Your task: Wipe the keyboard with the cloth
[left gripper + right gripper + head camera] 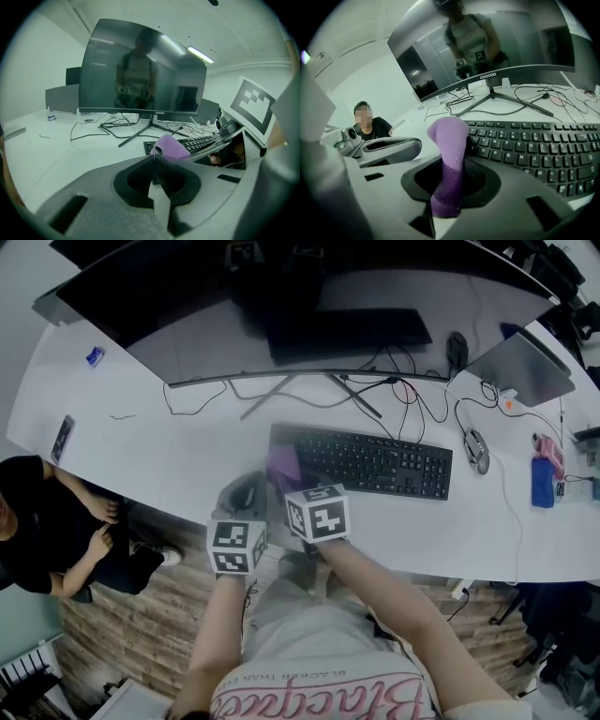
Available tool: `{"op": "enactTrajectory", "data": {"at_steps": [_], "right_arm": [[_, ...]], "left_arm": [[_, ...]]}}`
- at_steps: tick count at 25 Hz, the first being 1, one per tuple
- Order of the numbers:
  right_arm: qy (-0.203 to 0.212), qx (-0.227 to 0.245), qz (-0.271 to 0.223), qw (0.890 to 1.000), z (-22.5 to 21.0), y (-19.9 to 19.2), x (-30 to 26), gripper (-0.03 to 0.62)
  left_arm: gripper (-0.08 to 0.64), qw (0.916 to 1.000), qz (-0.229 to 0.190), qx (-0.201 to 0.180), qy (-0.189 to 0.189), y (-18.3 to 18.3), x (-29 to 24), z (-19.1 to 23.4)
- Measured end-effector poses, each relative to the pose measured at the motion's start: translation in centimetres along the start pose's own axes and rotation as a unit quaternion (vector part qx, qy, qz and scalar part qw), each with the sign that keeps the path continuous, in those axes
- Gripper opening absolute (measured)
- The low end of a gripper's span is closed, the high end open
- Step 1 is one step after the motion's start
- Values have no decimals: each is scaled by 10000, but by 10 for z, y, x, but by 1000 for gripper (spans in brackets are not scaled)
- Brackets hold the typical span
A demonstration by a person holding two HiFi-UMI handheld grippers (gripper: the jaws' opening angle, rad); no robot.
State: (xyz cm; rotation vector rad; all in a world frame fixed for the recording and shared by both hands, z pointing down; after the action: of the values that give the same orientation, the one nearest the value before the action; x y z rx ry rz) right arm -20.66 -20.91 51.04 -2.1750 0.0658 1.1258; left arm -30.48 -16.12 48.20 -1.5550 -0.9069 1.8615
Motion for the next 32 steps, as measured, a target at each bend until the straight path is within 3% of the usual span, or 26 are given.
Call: {"op": "enactTrajectory", "data": {"at_steps": [32], "right_arm": [[-341, -154, -6, 9993, -81, -25, 64, 91]], "left_arm": [[8, 9995, 57, -156, -281, 14, -35, -92]]}}
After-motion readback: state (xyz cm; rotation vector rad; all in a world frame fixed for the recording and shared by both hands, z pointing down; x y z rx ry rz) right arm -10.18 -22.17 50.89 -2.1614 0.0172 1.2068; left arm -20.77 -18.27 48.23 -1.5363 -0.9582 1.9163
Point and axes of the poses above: the fingertips, and each gripper's own axes: x backward along the fingers, z to its left, y out of its top, the point moved 6 cm from there along x, backward along the fingers, and after that the axes turned 7 degrees about z, right-handed, at the moved point
